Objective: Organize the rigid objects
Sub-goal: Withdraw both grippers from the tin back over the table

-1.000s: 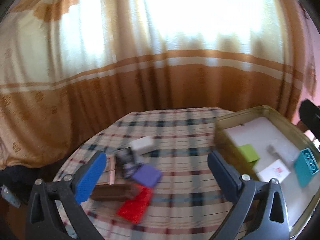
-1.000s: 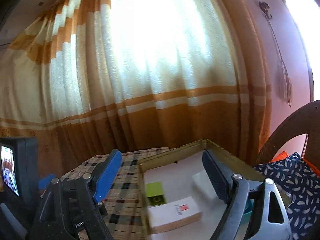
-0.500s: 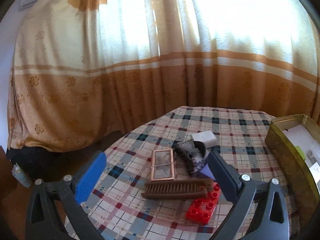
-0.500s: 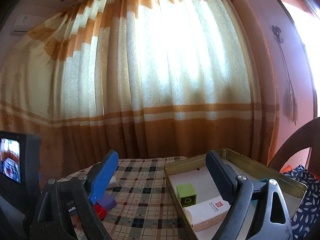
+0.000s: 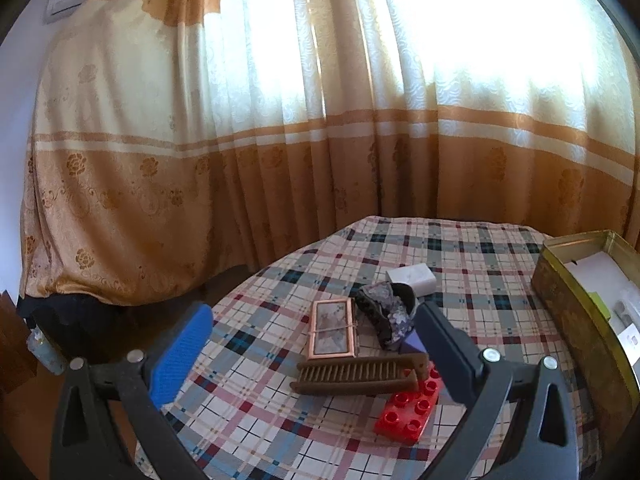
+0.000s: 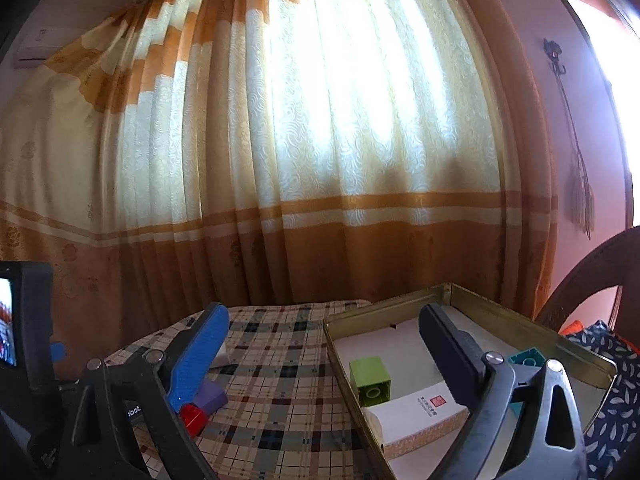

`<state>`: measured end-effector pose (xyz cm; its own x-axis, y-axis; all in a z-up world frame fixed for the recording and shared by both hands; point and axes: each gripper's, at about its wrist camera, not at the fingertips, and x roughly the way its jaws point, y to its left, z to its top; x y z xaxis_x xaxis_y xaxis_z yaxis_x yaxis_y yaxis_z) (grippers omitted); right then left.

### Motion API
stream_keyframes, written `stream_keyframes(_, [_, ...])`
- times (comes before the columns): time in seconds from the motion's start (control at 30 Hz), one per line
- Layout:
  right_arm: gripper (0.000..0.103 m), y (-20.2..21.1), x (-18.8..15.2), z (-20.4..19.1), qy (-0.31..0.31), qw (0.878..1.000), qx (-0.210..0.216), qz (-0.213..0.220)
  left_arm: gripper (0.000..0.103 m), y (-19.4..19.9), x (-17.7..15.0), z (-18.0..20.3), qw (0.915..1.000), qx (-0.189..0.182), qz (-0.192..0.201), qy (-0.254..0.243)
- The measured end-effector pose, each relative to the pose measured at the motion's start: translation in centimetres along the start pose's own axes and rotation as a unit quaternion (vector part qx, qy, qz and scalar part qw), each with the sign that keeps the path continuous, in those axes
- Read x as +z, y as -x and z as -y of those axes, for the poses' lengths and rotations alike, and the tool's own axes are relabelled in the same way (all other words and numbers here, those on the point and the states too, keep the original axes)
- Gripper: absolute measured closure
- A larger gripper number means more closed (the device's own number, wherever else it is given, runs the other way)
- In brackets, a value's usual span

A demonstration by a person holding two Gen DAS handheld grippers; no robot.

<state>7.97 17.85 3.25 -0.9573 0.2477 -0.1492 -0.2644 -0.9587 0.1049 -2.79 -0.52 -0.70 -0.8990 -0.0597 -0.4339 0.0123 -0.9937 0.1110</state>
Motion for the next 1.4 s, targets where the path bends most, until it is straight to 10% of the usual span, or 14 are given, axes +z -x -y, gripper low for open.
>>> stream_keyframes(1.17, [0.005,-0.5,-0.4,-0.8,0.015,1.0,0.009,-0.014,0.001,-1.5,-0.1,-1.1,0.9988,0.0,-0.038,0.031])
stream_keyframes(1.4, [0.005,-1.4,-0.7,-2.0,0.04,0.998,0.036,-0.036,0.001,-1.7,-0.3,-4.1,0.9933,0.004,-0.049,0.105])
